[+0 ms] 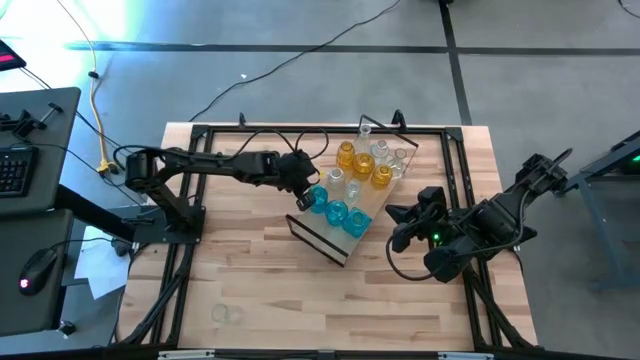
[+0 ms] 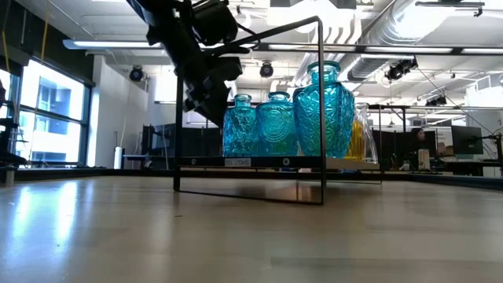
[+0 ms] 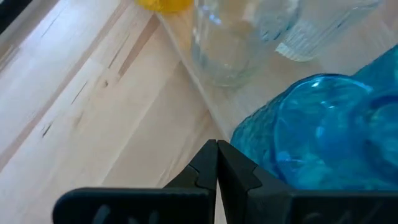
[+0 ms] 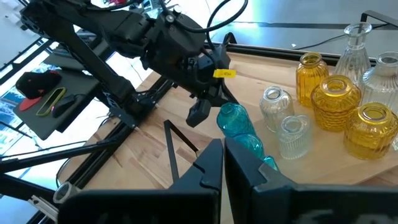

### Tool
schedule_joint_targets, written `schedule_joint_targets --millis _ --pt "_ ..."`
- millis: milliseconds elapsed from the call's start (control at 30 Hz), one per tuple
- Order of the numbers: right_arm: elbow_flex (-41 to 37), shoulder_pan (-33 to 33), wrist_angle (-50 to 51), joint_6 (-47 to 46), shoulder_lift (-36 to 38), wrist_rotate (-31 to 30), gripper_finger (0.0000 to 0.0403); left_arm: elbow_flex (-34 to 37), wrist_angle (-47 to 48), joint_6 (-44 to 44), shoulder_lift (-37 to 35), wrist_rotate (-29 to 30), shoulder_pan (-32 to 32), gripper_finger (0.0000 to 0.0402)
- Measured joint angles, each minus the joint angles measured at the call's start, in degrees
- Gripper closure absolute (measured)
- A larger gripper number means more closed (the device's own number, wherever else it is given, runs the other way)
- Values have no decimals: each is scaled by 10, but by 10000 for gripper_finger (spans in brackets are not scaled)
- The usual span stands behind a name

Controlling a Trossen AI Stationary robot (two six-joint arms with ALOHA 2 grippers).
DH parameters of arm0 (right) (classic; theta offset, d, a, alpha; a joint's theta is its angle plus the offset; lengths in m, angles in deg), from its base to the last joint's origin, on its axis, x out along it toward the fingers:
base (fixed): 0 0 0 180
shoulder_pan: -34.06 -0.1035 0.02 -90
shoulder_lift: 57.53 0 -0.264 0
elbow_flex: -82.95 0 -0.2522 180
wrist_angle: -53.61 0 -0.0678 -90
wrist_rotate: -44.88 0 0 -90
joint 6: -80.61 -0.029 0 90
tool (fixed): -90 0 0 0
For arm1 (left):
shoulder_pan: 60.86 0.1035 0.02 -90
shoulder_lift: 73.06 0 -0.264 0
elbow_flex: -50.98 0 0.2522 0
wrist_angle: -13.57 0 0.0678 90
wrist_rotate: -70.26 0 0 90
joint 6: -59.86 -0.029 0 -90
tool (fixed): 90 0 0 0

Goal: Sort vases onto shelf
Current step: Put the blue vase on the shelf and align with the other blue vase, then put the transparent vase on the shelf and align with the other transparent vase

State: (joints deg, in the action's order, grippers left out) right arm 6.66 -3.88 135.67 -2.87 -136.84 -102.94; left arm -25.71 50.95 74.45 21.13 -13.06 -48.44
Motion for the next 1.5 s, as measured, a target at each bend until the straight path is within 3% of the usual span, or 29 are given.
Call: schedule_joint_targets --millis 467,767,867,1033,1233,1400,1500 --pt "0 0 -2 0 0 2 403 0 -8 1 0 -76 -1 401" --pt "0 0 -4 0 0 2 403 0 -1 5 0 -79 -10 401" --pt "0 0 -4 0 0 2 403 0 14 8 -12 -47 -10 401" --pt "0 0 -5 0 0 7 403 0 28 -7 -78 19 8 401" --pt "0 0 -3 5 0 9 403 0 71 7 -207 -9 10 401" --pt "0 1 -3 24 0 24 403 0 114 23 -329 -77 -54 401" --pt "0 1 0 26 0 24 403 0 133 73 -393 -77 -125 401"
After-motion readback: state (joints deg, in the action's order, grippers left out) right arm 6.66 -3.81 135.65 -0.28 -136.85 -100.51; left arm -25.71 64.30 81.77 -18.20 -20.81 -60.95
